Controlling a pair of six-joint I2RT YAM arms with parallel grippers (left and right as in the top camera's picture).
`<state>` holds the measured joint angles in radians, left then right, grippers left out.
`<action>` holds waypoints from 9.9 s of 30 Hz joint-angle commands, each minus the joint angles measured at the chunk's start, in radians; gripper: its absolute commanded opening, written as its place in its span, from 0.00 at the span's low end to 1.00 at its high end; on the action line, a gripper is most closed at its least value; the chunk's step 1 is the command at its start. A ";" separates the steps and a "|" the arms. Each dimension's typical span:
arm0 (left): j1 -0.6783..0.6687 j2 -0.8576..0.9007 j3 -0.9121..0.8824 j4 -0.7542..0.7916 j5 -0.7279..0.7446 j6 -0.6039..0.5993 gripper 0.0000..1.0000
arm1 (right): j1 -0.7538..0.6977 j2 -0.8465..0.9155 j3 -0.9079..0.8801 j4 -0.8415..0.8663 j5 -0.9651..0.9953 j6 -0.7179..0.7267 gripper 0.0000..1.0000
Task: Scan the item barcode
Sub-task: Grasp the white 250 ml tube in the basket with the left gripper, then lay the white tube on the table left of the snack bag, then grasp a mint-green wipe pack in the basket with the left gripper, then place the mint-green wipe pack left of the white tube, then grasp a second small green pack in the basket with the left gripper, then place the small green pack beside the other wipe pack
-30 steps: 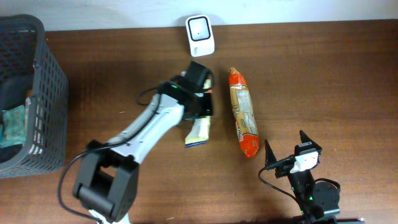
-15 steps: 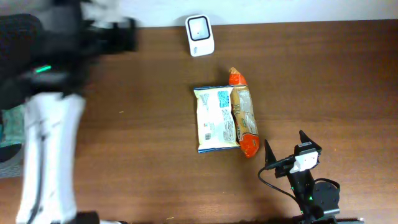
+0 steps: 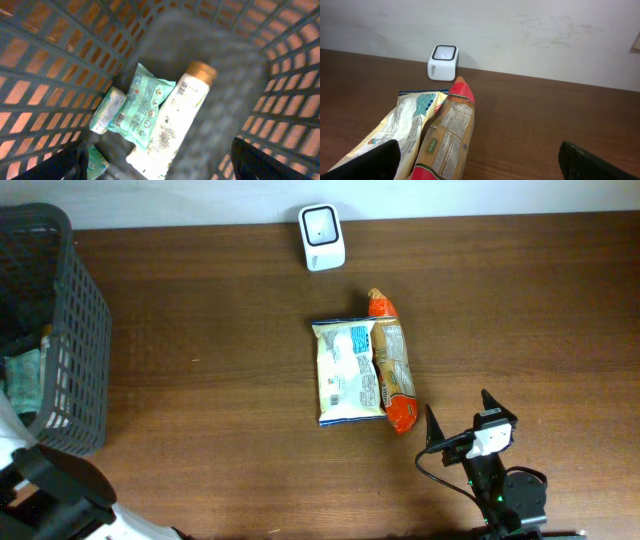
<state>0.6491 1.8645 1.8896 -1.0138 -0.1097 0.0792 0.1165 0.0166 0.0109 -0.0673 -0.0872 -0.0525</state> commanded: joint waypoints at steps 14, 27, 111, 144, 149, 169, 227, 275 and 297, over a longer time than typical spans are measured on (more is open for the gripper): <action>-0.023 0.117 -0.359 0.255 0.066 0.365 0.84 | -0.006 -0.004 -0.005 -0.004 -0.003 0.000 0.99; -0.035 0.325 -0.351 0.362 -0.117 0.335 0.21 | -0.006 -0.004 -0.005 -0.004 -0.002 0.000 0.99; -0.080 -0.058 -0.307 0.460 -0.187 0.147 0.00 | -0.006 -0.004 -0.005 -0.004 -0.002 0.000 0.99; -0.893 -0.252 0.042 -0.166 -0.253 -0.315 0.99 | -0.006 -0.004 -0.005 -0.004 -0.003 0.000 0.99; -0.435 -0.298 0.142 -0.106 -0.403 -0.343 1.00 | -0.006 -0.004 -0.005 -0.004 -0.003 0.000 0.99; 0.066 0.315 -0.135 0.060 -0.245 -0.021 0.68 | -0.006 -0.004 -0.005 -0.004 -0.003 0.000 0.99; 0.090 -0.166 -0.341 0.071 -0.281 -0.253 0.95 | -0.006 -0.004 -0.005 -0.004 -0.003 0.000 0.99; 0.035 -0.377 -0.033 0.077 0.327 -0.247 0.00 | -0.006 -0.004 -0.005 -0.004 -0.002 0.000 0.99; -0.890 -0.017 -0.748 0.661 0.169 0.073 0.29 | -0.006 -0.004 -0.005 -0.004 -0.002 0.000 0.99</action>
<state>-0.2394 1.8252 1.1458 -0.3698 0.0742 0.1322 0.1162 0.0166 0.0109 -0.0673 -0.0872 -0.0528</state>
